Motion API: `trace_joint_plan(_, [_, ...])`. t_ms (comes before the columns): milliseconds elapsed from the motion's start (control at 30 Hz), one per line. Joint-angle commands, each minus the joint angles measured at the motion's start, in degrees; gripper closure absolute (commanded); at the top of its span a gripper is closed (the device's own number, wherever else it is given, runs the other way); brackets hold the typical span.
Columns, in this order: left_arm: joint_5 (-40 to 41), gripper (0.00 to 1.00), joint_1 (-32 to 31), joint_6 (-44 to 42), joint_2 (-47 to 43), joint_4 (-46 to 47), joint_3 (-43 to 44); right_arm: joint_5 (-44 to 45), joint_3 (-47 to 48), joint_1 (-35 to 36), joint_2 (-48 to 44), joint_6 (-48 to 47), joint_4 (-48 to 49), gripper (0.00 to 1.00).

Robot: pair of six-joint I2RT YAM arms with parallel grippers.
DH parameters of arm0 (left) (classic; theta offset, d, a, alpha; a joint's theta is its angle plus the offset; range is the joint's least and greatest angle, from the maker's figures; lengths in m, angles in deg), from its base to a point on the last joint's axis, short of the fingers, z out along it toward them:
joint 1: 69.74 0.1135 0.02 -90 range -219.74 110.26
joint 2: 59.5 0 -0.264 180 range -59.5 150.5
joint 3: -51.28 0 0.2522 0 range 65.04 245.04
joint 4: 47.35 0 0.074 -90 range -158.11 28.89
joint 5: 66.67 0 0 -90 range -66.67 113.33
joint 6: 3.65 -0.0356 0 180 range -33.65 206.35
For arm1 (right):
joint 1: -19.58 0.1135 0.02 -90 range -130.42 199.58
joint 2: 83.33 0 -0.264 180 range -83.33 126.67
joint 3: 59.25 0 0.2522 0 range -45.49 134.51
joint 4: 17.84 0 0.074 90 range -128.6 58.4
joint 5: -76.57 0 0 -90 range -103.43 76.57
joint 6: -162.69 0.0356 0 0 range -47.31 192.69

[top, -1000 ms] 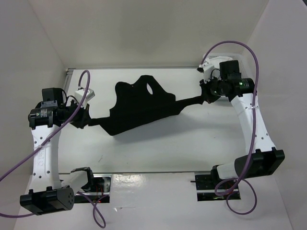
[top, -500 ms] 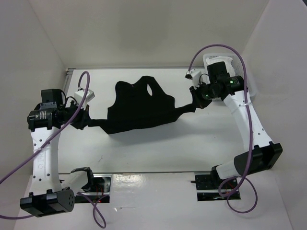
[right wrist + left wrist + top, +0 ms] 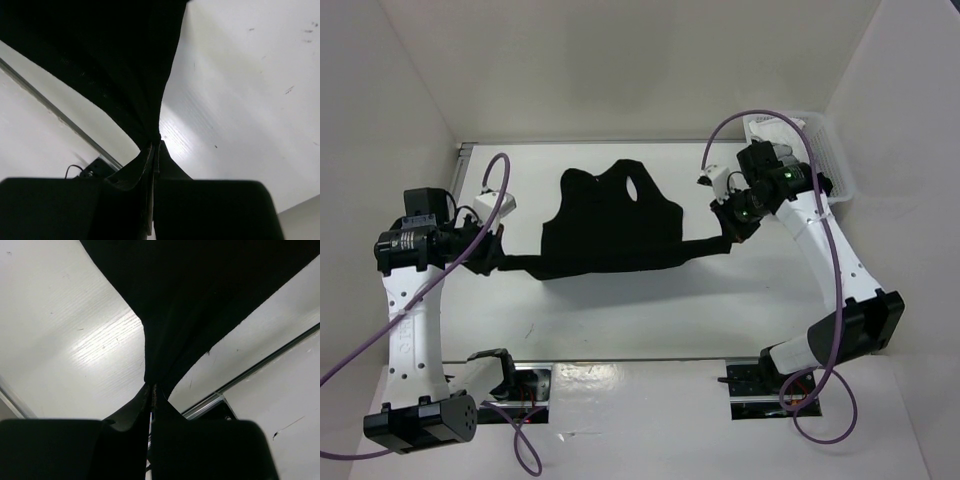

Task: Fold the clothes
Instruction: Flatten the tank top out

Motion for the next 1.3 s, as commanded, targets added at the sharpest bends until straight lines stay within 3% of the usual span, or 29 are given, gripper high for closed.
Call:
trace_joint_plan(0, [0.33, 1.00, 0.47, -2.86, -0.36, -2.44, 1.83, 2.75, -1.89, 1.45, -1.12, -0.71, -1.87, 1.00])
trace_joint_plan(367, [1.91, 1.00, 1.00, -4.45, 0.78, -3.59, 1.83, 8.20, -4.97, 7.95, 0.91, -2.29, -1.87, 1.00])
trace_joint_plan(867, [5.96, 1.00, 0.47, -5.50, -2.91, -4.12, -3.53, 8.73, -12.79, 14.20, -0.84, -2.82, -2.39, 1.00])
trace_joint_plan(1167, [5.95, 1.00, 0.47, -4.98, -5.90, -4.12, -5.29, 7.50, -13.32, 14.73, -1.47, -2.29, -2.39, 1.00])
trace_joint_plan(1267, [5.96, 1.00, 0.47, -4.98, -5.90, -4.12, -3.10, 8.91, -8.77, 14.73, -1.47, -2.29, -2.39, 1.00])
